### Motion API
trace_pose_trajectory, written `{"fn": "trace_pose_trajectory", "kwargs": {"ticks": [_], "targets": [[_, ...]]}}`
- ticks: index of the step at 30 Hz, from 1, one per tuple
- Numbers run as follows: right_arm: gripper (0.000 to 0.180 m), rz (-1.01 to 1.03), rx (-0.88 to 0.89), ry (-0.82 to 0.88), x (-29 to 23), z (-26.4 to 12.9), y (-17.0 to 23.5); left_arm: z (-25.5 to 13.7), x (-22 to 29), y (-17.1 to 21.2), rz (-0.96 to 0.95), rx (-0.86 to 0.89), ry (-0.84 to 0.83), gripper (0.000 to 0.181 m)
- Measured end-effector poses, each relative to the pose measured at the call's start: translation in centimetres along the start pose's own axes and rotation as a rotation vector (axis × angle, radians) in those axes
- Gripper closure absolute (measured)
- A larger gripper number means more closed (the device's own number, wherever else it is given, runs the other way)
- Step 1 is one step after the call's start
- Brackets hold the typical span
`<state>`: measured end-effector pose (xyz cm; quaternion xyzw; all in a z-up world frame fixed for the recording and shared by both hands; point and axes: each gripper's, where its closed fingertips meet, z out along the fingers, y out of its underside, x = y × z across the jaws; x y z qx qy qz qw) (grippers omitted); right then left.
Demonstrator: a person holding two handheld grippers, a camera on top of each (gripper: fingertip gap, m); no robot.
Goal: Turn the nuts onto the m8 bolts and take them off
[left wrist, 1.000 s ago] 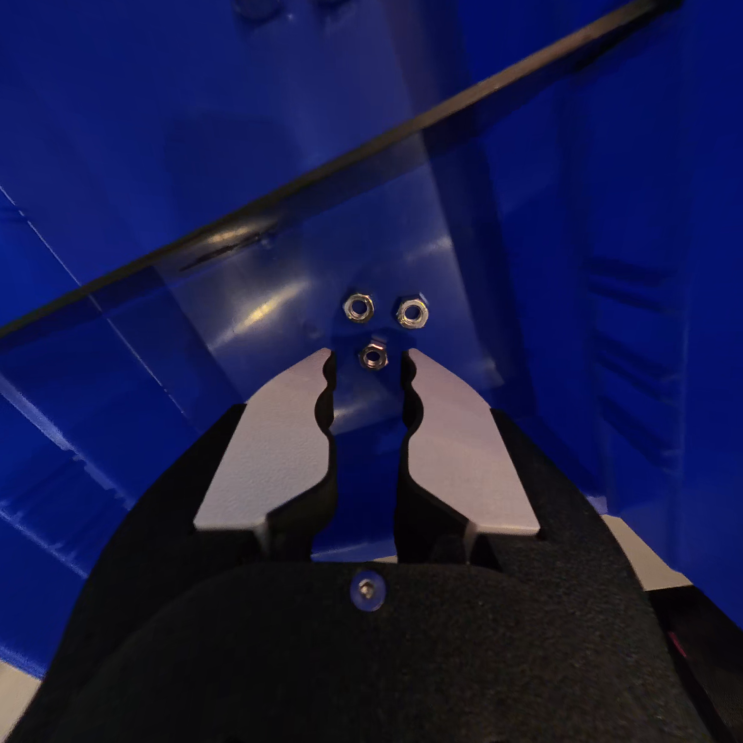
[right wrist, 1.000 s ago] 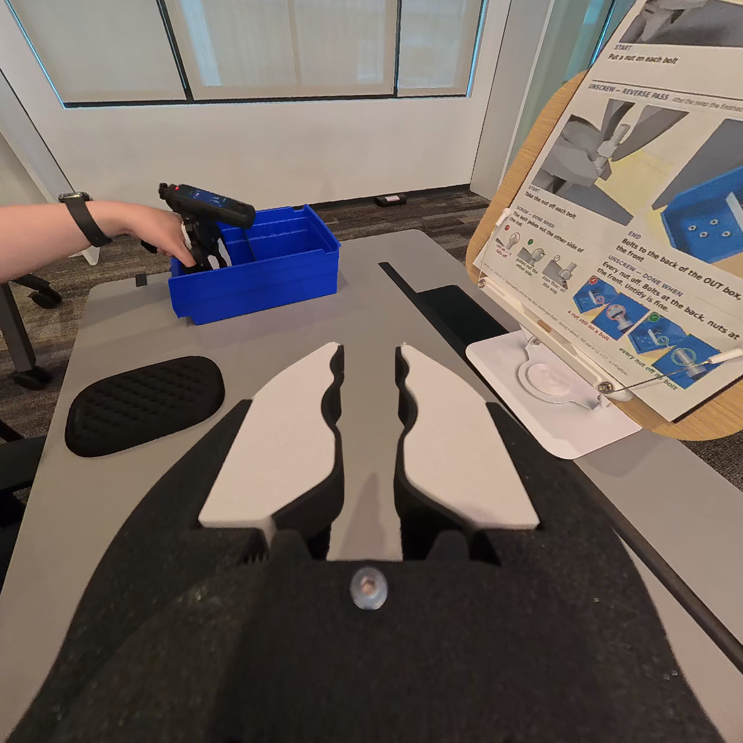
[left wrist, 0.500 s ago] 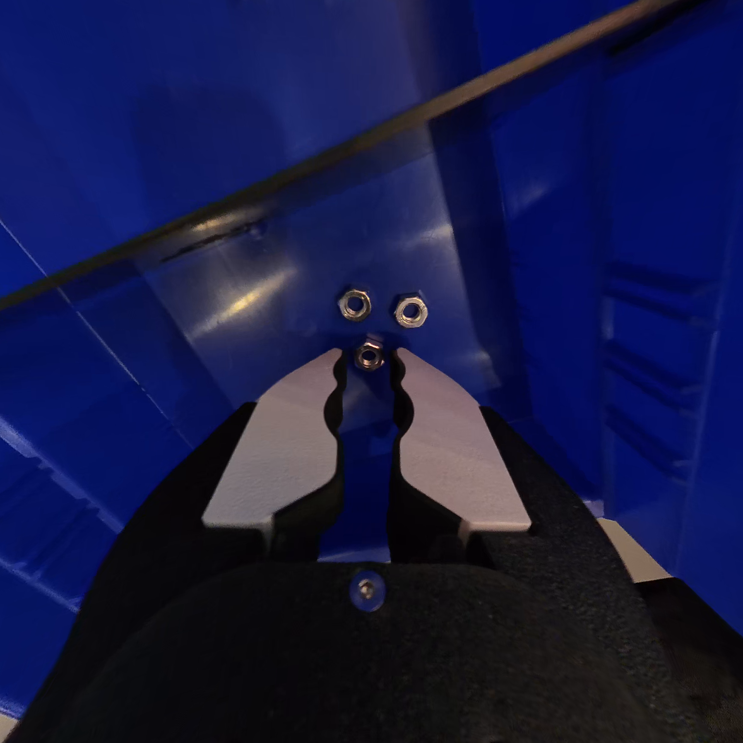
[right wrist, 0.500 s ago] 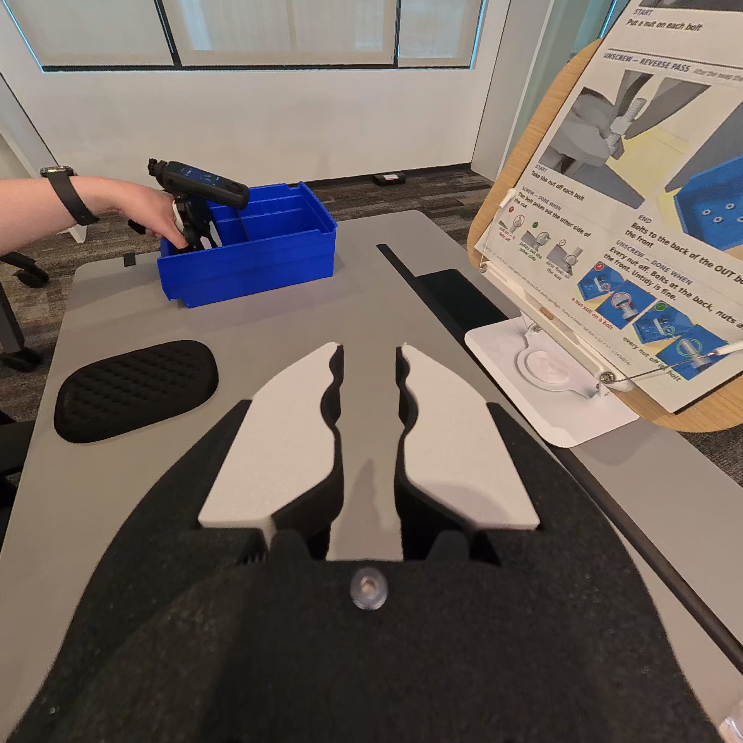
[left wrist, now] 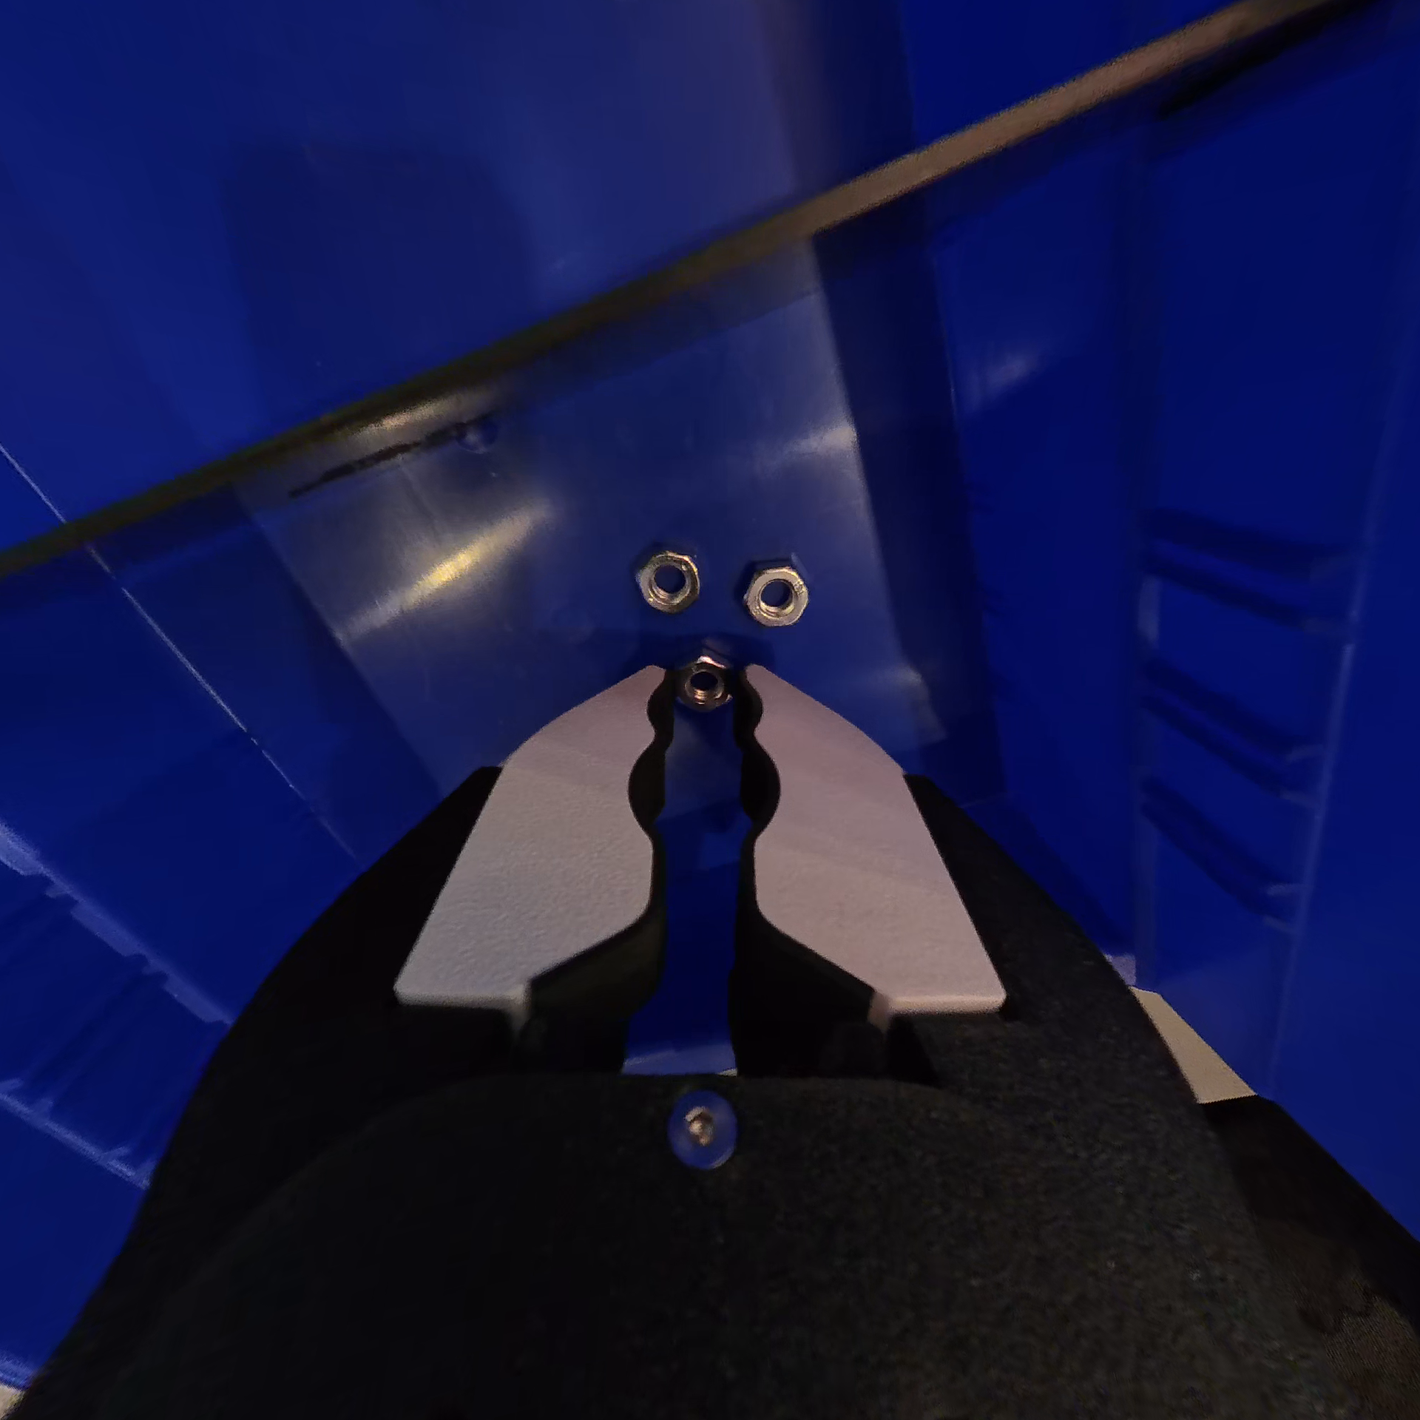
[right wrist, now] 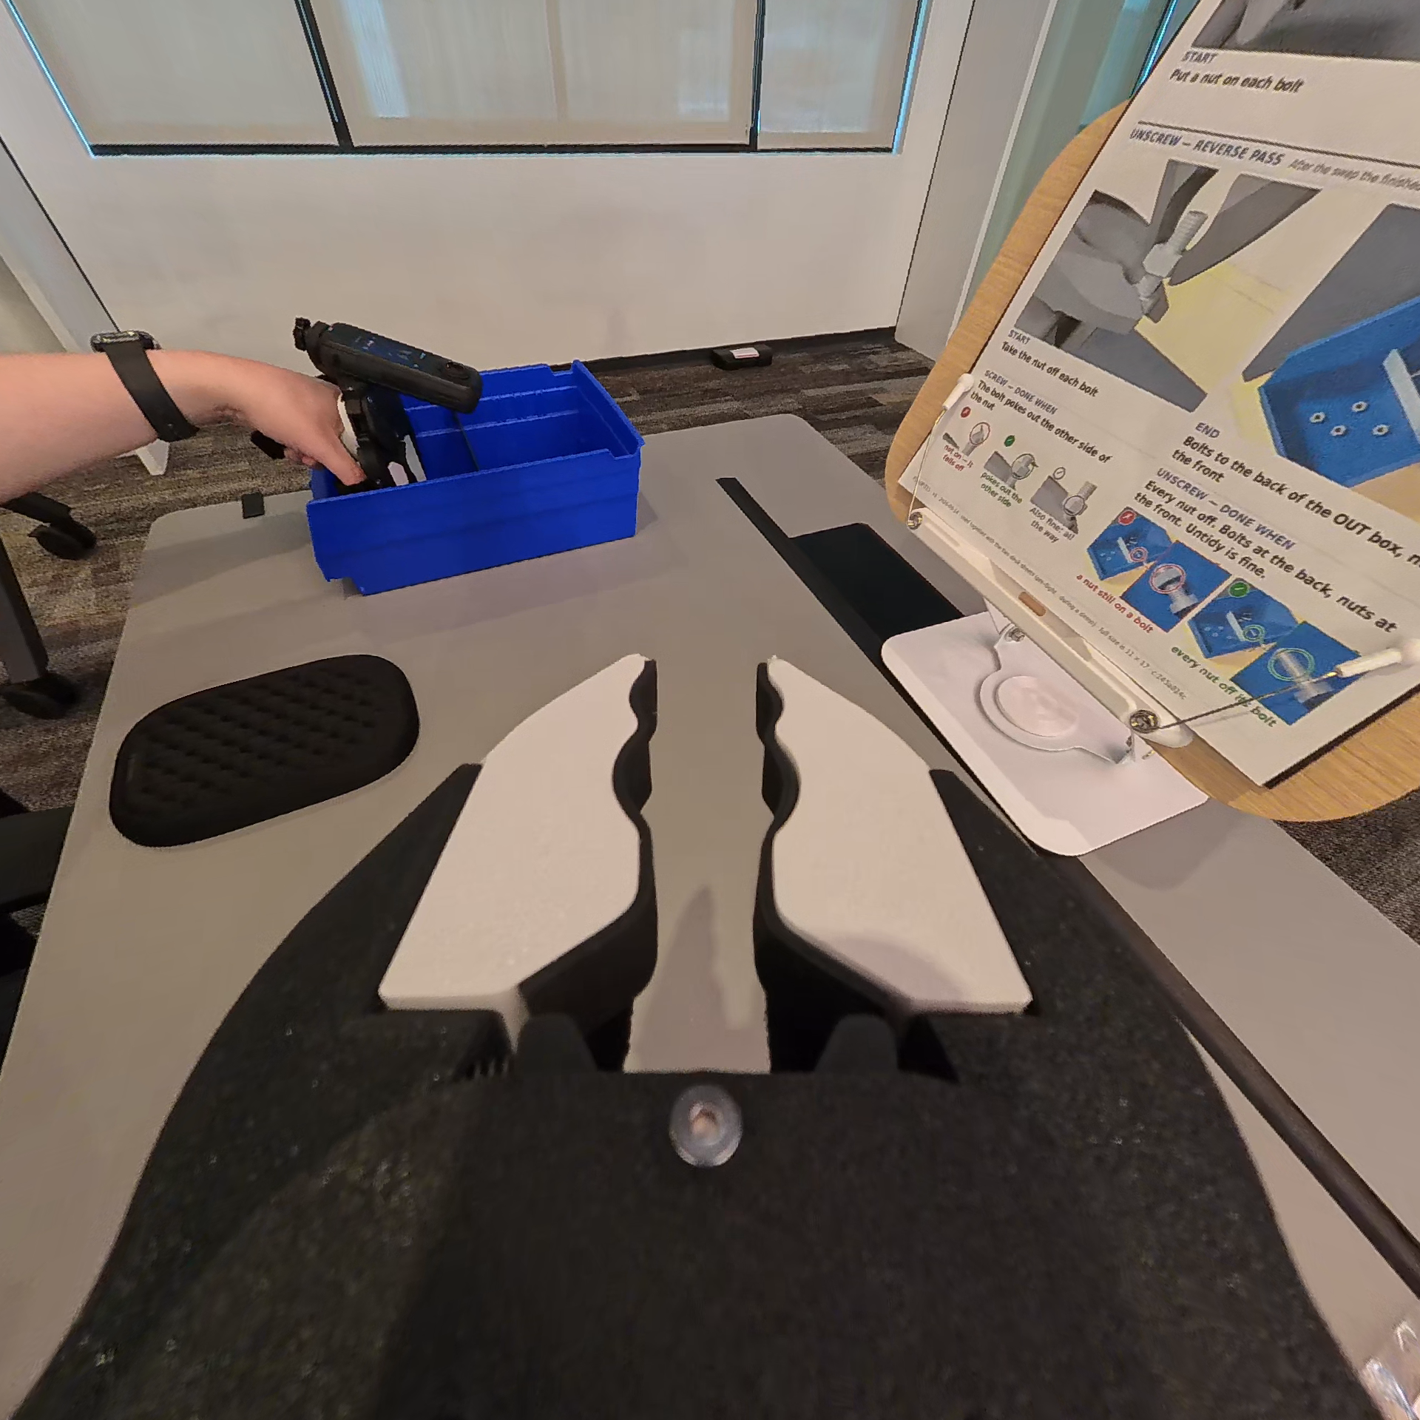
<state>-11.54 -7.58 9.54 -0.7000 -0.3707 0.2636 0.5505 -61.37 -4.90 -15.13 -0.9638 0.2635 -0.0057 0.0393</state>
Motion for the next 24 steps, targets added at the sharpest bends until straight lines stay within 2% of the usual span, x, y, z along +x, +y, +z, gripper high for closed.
{"fn": "trace_pose_trajectory", "kwargs": {"ticks": [10, 12, 15, 18, 20, 22, 24], "targets": [[0.156, 0.003, 0.031, 0.013, 0.5, -1.2, -0.5, -1.0, -1.3, 0.1, 0.000, 0.027, -0.043, 0.166], [0.156, 0.003, 0.042, 0.016, 0.6, -1.6, -0.7, -2.9, -1.9, -0.3, -0.004, 0.048, -0.062, 0.166], [0.156, 0.006, 0.051, 0.023, 0.8, -1.9, -0.8, -7.8, -1.2, -2.7, 0.005, 0.131, -0.061, 0.166], [0.156, 0.015, 0.062, 0.018, 0.9, -1.8, -0.9, -13.1, 4.2, -7.0, 0.130, 0.277, -0.018, 0.167], [0.156, 0.010, 0.056, 0.015, 0.8, -1.7, -0.8, -14.4, 10.2, -9.9, 0.263, 0.358, 0.040, 0.166], [0.156, 0.005, 0.049, 0.015, 0.8, -1.7, -0.7, -13.3, 16.5, -11.8, 0.398, 0.369, 0.100, 0.166], [0.156, 0.006, 0.048, 0.005, 0.6, -1.8, -0.6, -10.5, 21.7, -13.3, 0.511, 0.338, 0.120, 0.166]]}}
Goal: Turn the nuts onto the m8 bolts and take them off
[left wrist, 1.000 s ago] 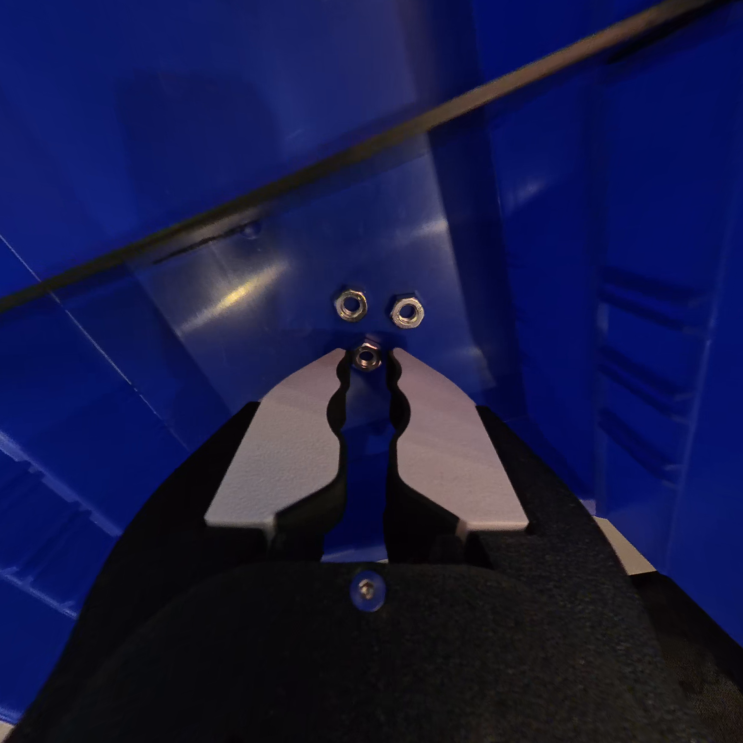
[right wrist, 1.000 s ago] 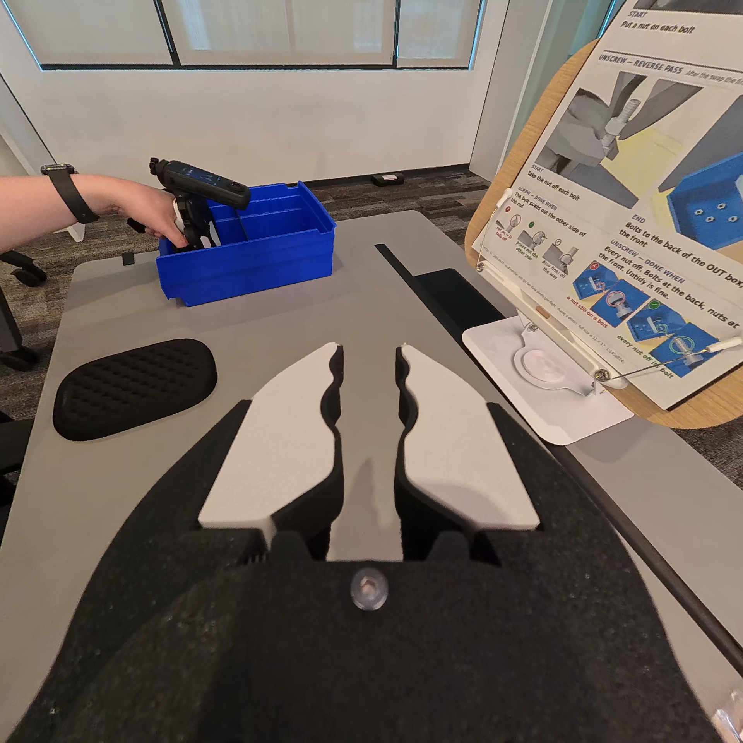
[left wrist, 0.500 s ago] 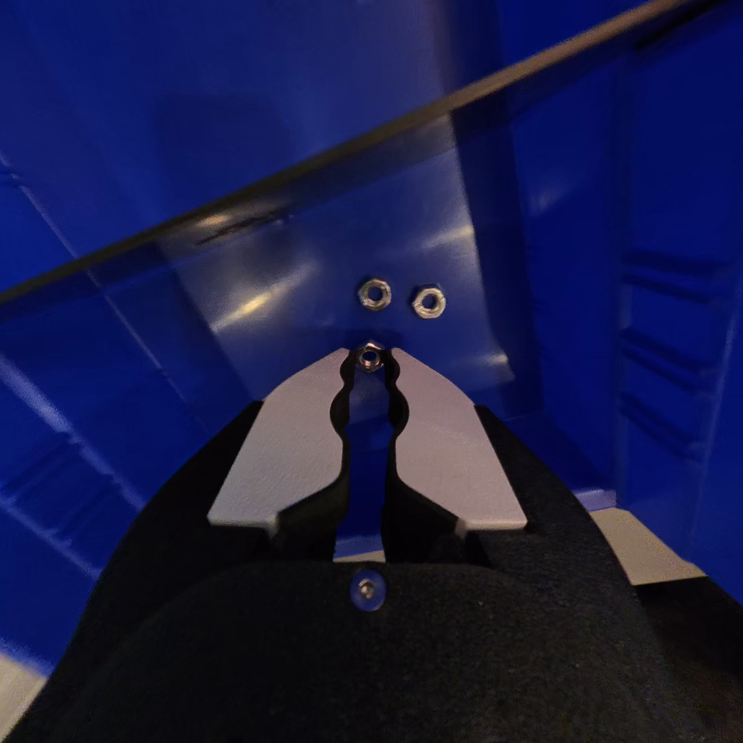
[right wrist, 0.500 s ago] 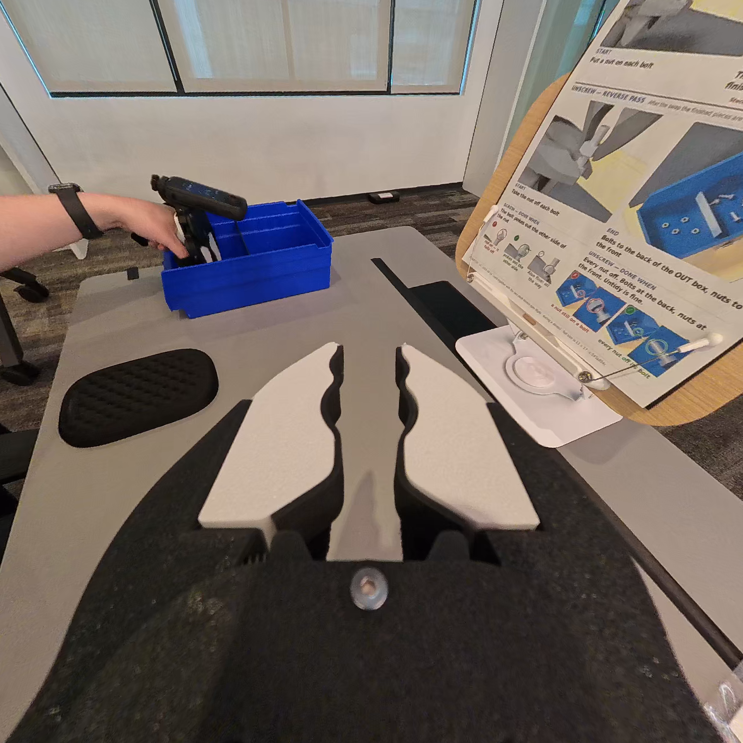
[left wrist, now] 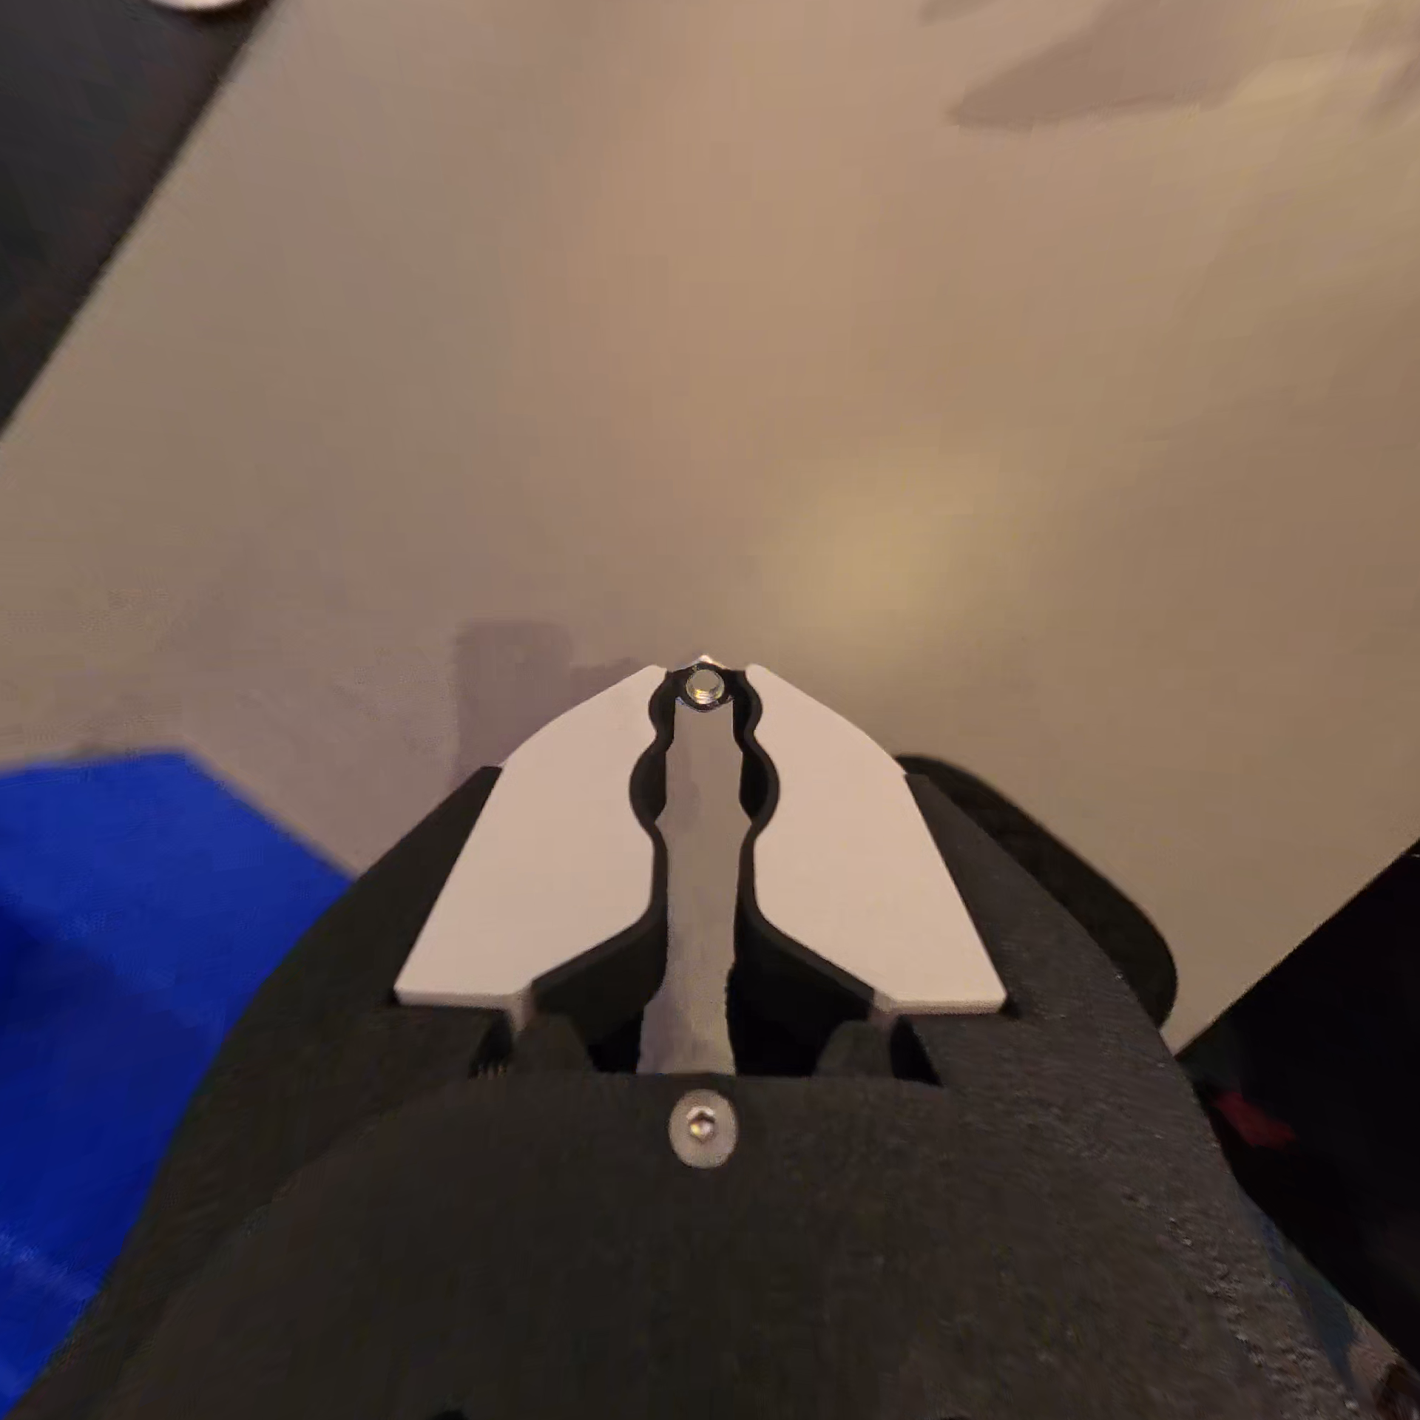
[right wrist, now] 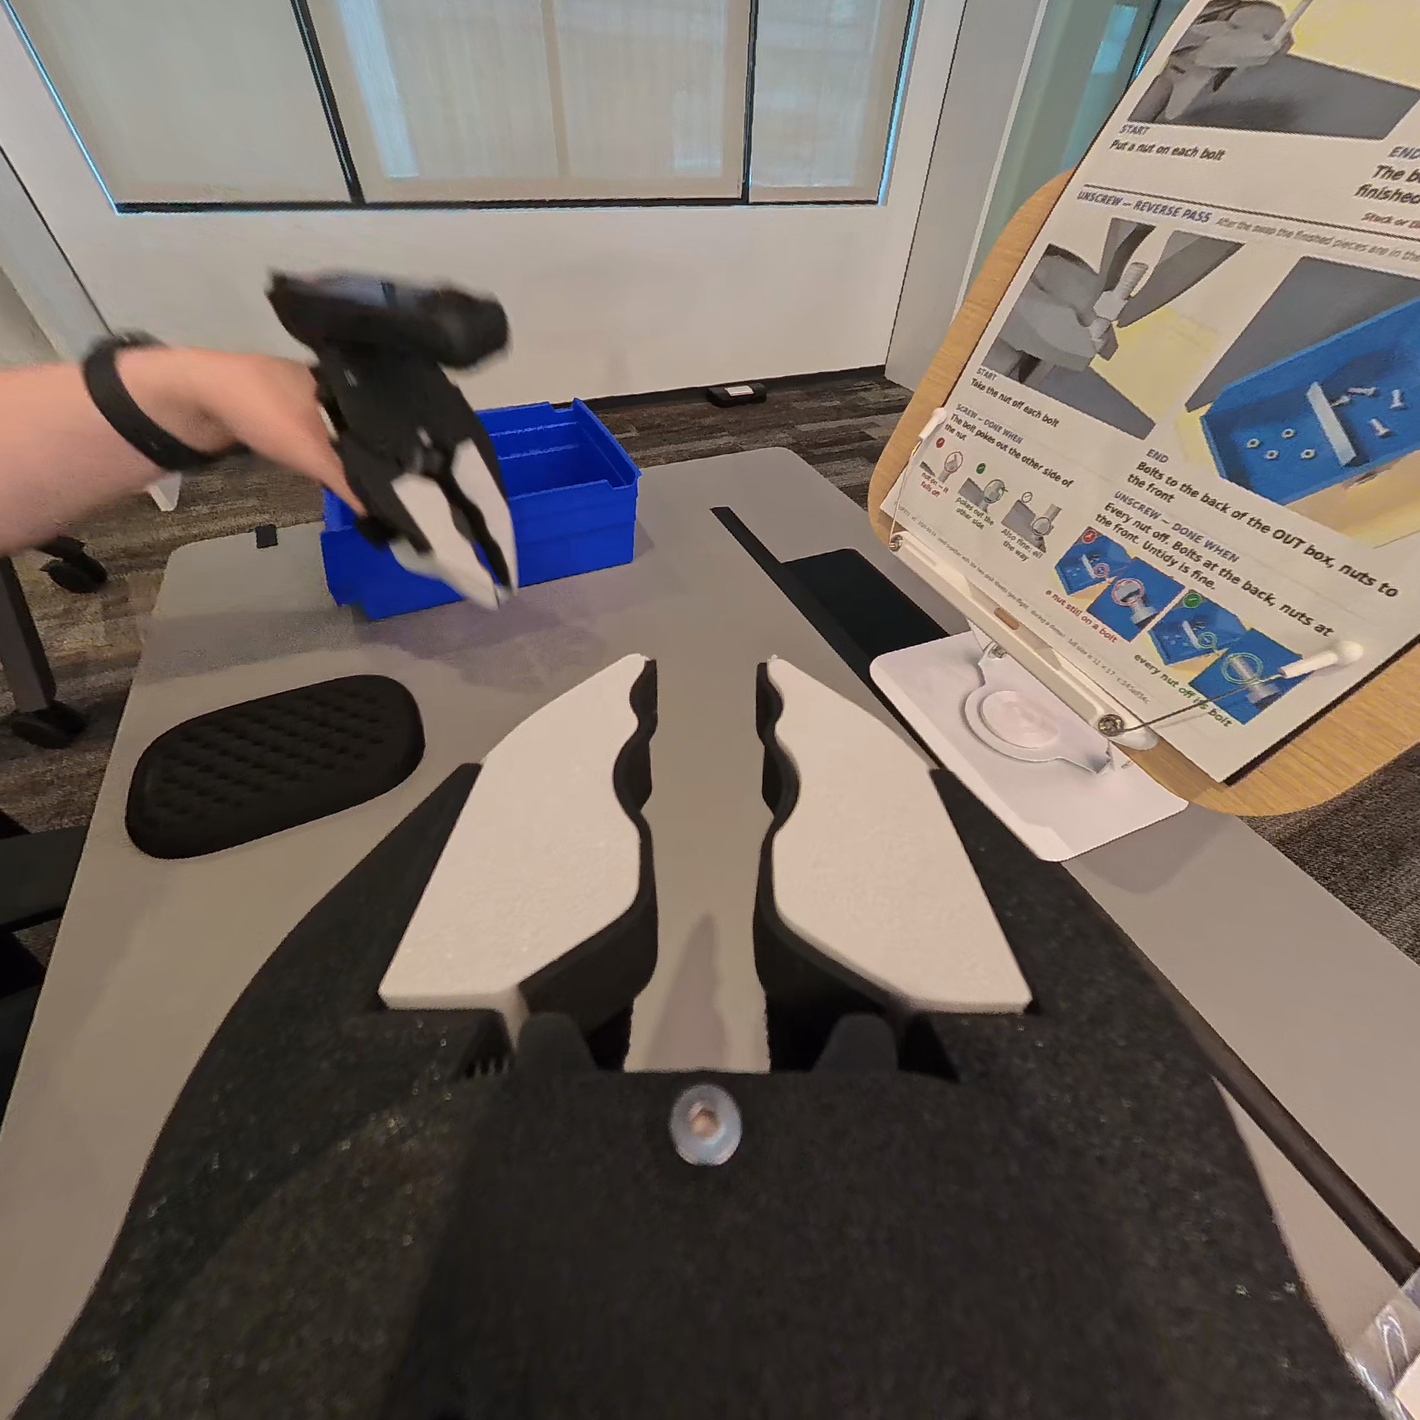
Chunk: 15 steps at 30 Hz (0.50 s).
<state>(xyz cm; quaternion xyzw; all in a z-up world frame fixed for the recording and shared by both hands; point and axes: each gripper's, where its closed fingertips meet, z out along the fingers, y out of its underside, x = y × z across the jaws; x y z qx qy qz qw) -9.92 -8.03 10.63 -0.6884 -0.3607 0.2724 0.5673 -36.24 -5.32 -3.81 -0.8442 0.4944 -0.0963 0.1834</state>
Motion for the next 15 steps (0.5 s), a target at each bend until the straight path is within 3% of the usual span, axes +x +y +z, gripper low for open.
{"fn": "trace_pose_trajectory", "kwargs": {"ticks": [3, 6, 15], "targets": [[0.156, 0.001, 0.004, -0.011, -0.3, -0.1, 0.0, 6.3, 5.0, -2.4, 0.103, -0.072, 0.087, 0.167], [0.156, -0.009, -0.010, -0.015, -0.5, -0.2, 0.2, 10.2, 7.6, -4.2, 0.196, -0.125, 0.094, 0.167], [0.156, 0.002, -0.024, -0.033, -0.9, -0.3, 0.7, 14.1, 8.4, -6.4, 0.217, -0.200, 0.071, 0.167]]}}
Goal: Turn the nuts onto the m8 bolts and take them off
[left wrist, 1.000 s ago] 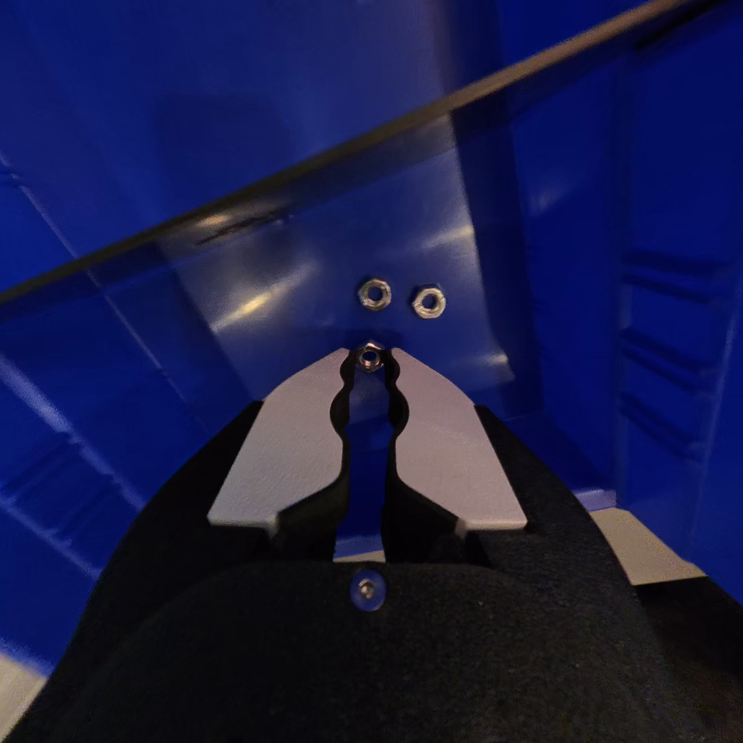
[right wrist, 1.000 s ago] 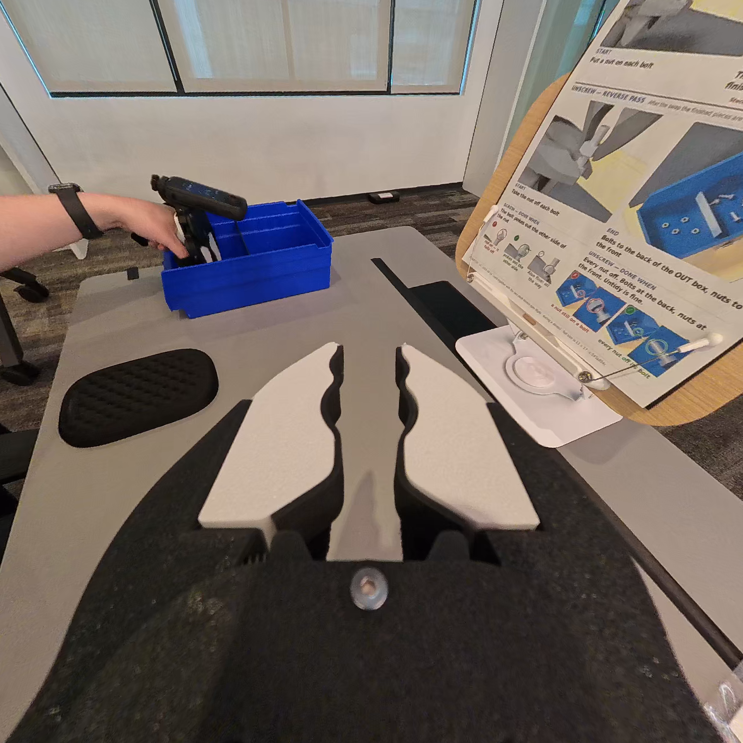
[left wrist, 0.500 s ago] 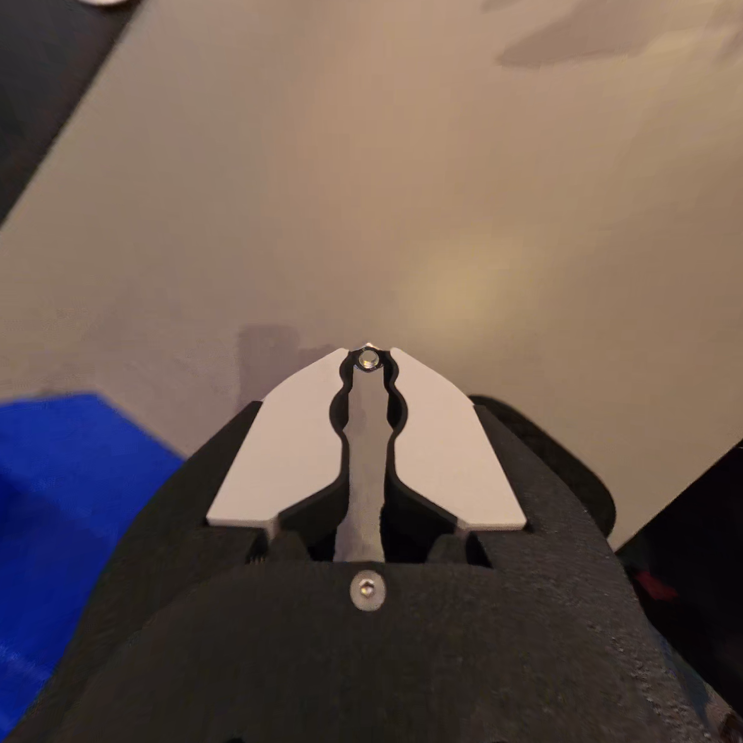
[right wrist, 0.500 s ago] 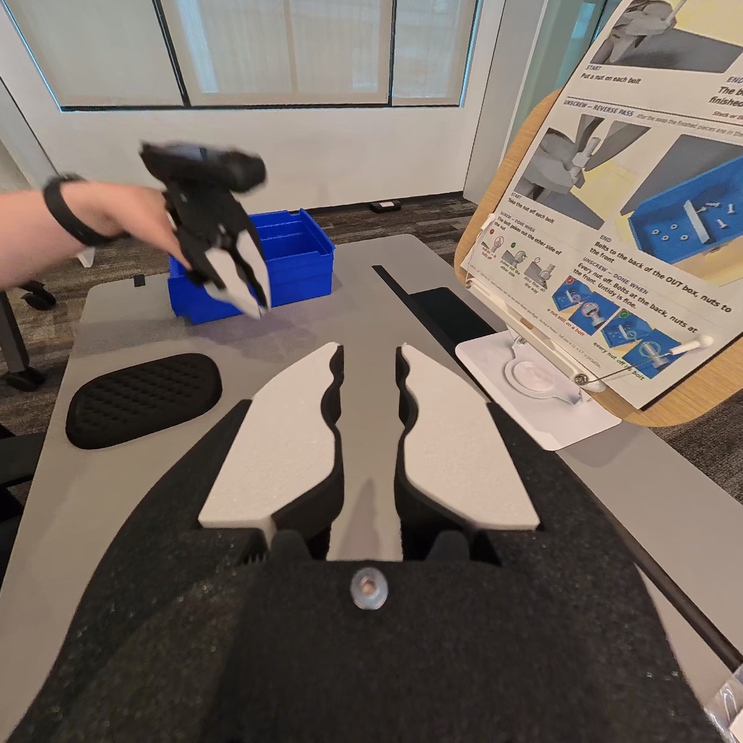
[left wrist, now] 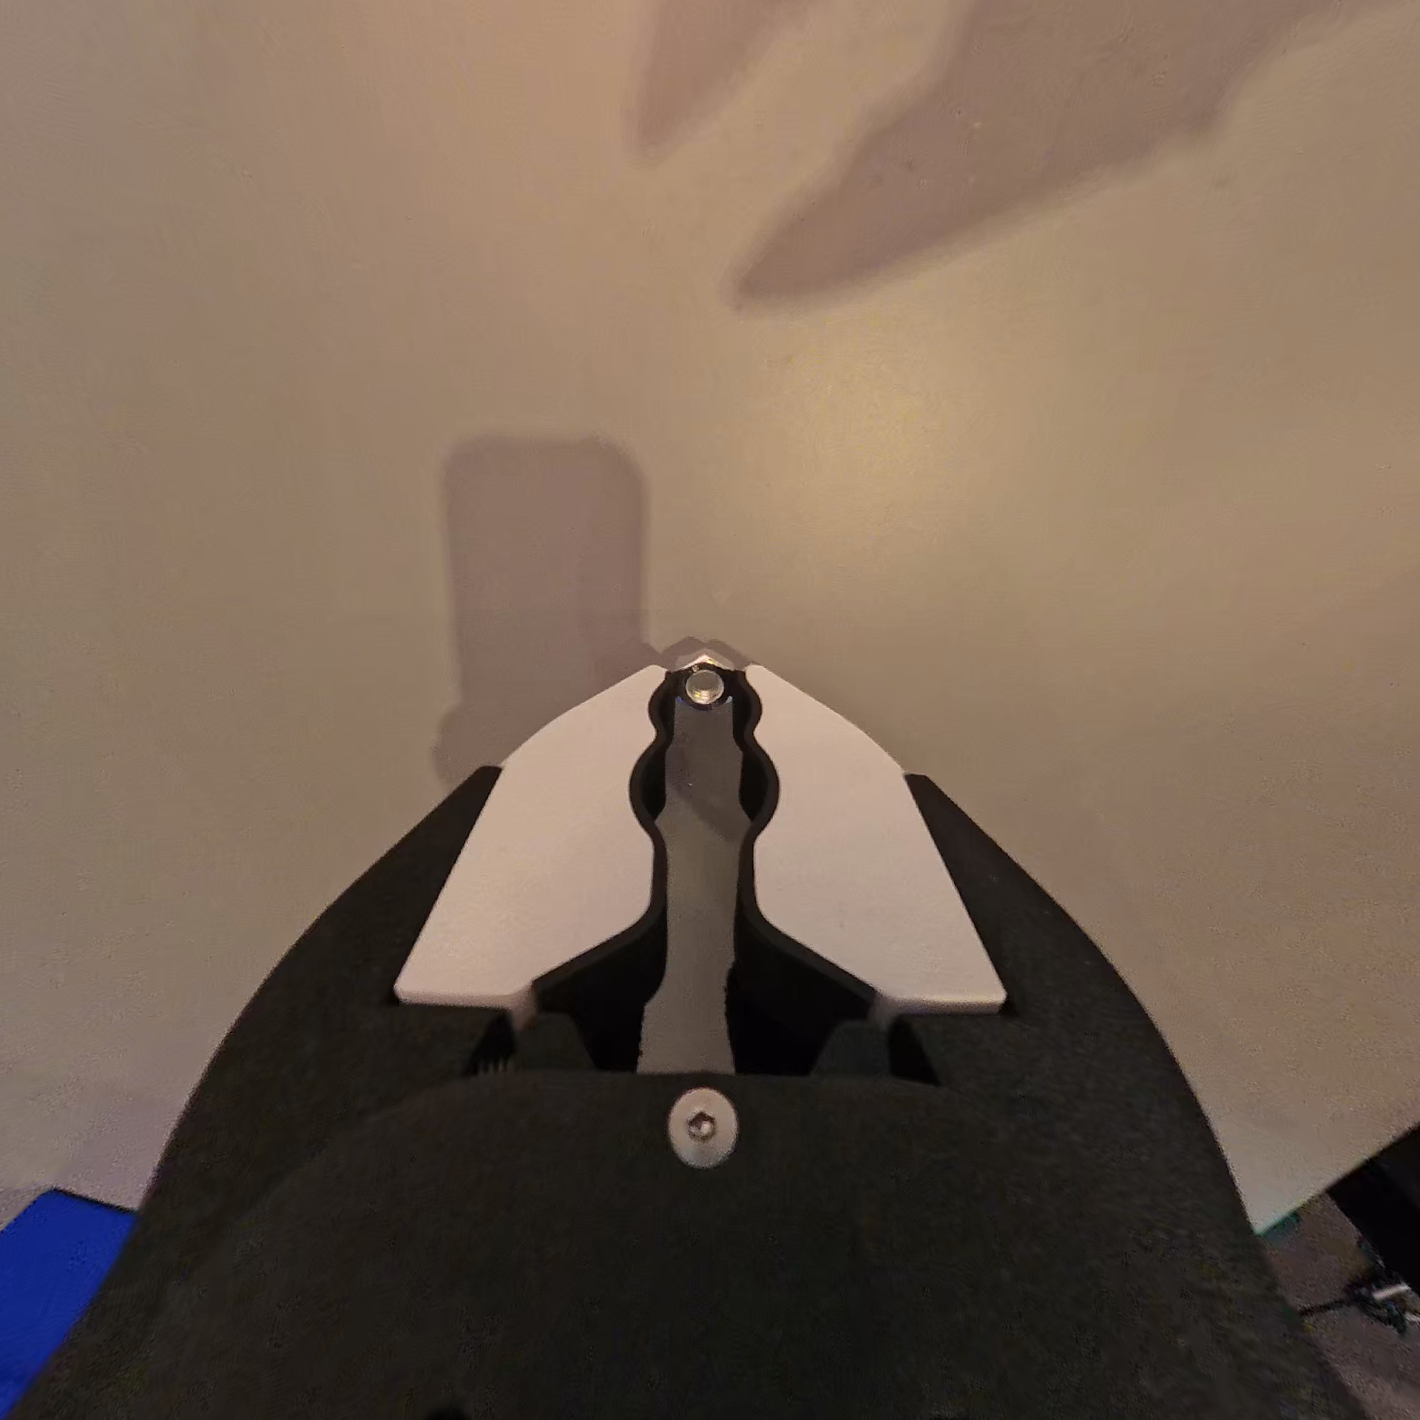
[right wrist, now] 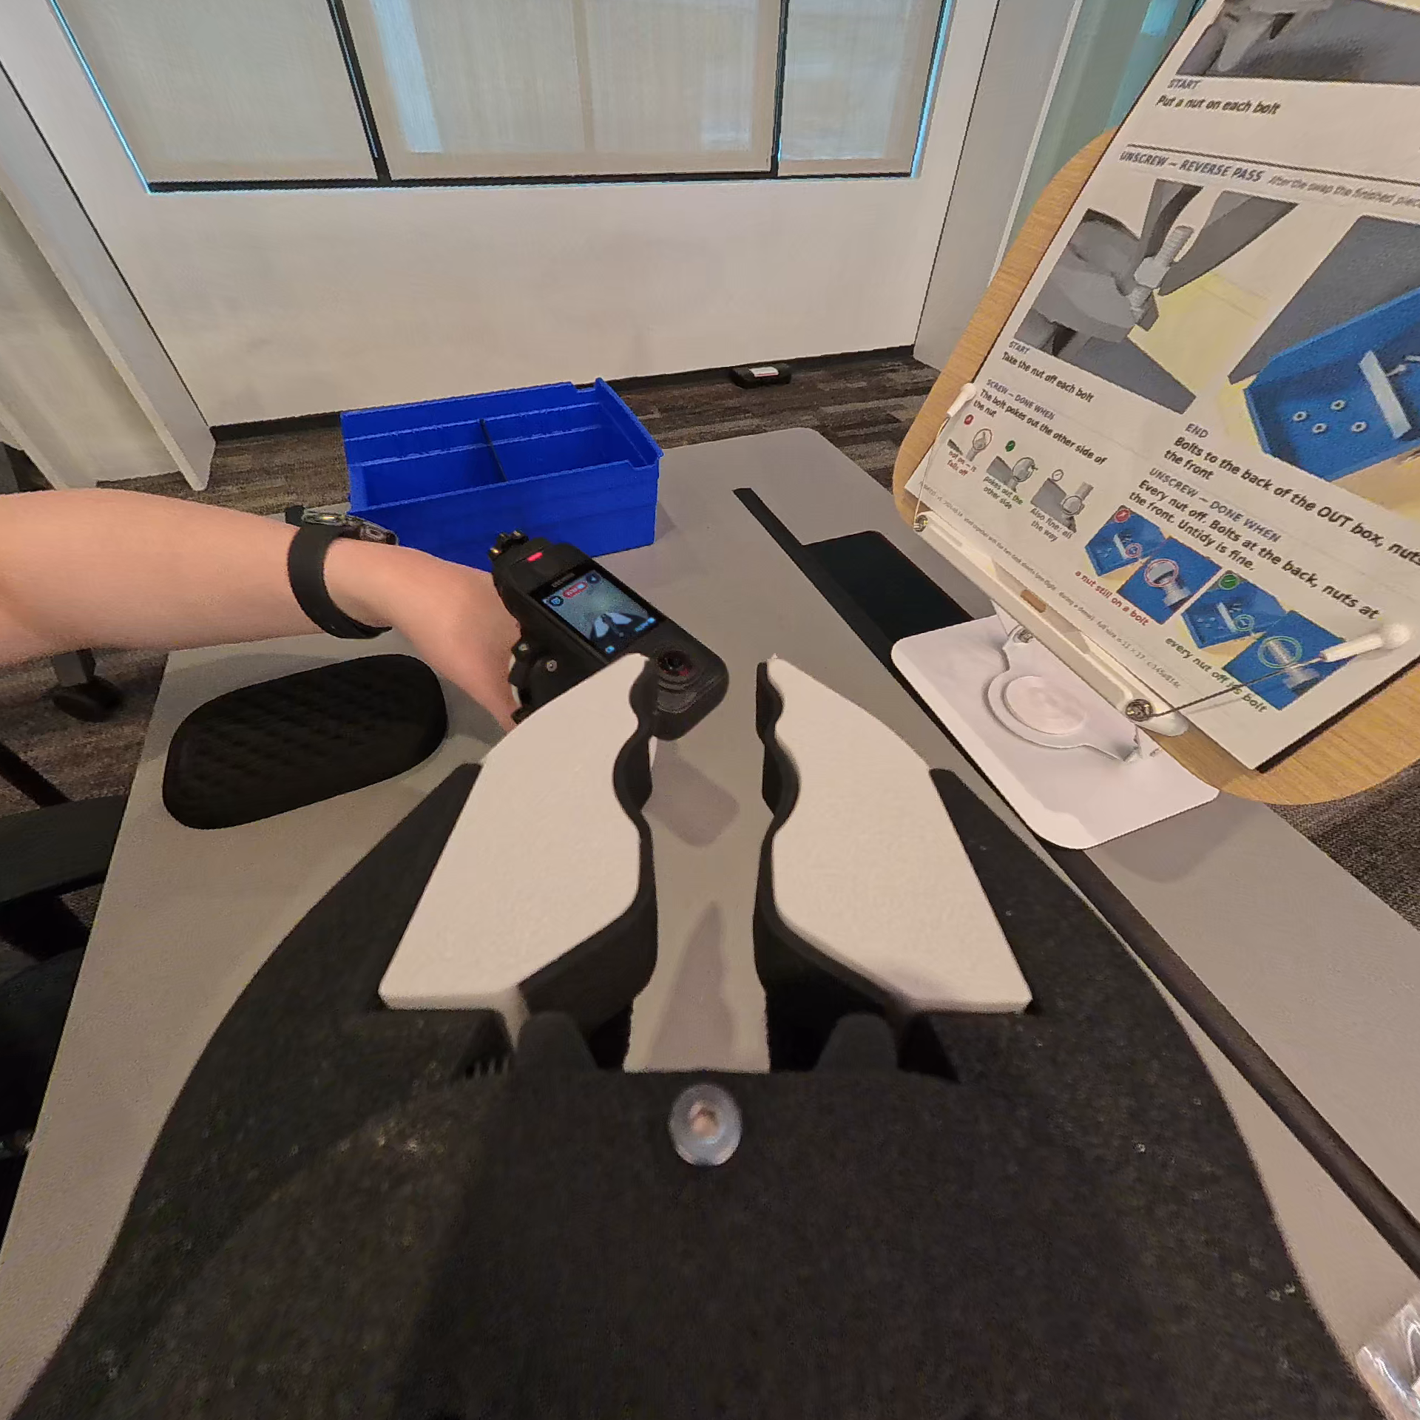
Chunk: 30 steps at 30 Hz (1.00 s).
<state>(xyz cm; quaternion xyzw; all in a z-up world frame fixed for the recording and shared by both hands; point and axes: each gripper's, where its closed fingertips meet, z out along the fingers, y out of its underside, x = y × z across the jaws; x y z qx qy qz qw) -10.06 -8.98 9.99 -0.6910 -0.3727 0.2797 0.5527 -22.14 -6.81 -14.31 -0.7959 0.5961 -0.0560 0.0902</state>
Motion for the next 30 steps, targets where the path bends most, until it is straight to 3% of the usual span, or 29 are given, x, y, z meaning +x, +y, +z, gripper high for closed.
{"fn": "trace_pose_trajectory", "kwargs": {"ticks": [18, 22, 26, 30], "targets": [[0.156, -0.037, -0.011, -0.044, -1.2, -0.1, -0.2, 1.5, 0.6, 0.4, -0.019, -0.043, 0.046, 0.167], [0.158, -0.019, -0.015, -0.071, -1.5, 0.0, 0.1, 1.1, 0.6, 0.0, -0.049, 0.003, 0.064, 0.159], [0.158, -0.031, -0.034, -0.057, -1.3, -0.1, 0.5, -2.2, -0.7, -0.7, -0.091, 0.124, 0.034, 0.150], [0.158, -0.026, -0.027, -0.034, -0.7, -0.7, 0.6, -8.8, -4.3, 1.7, -0.140, 0.224, -0.103, 0.145]]}}
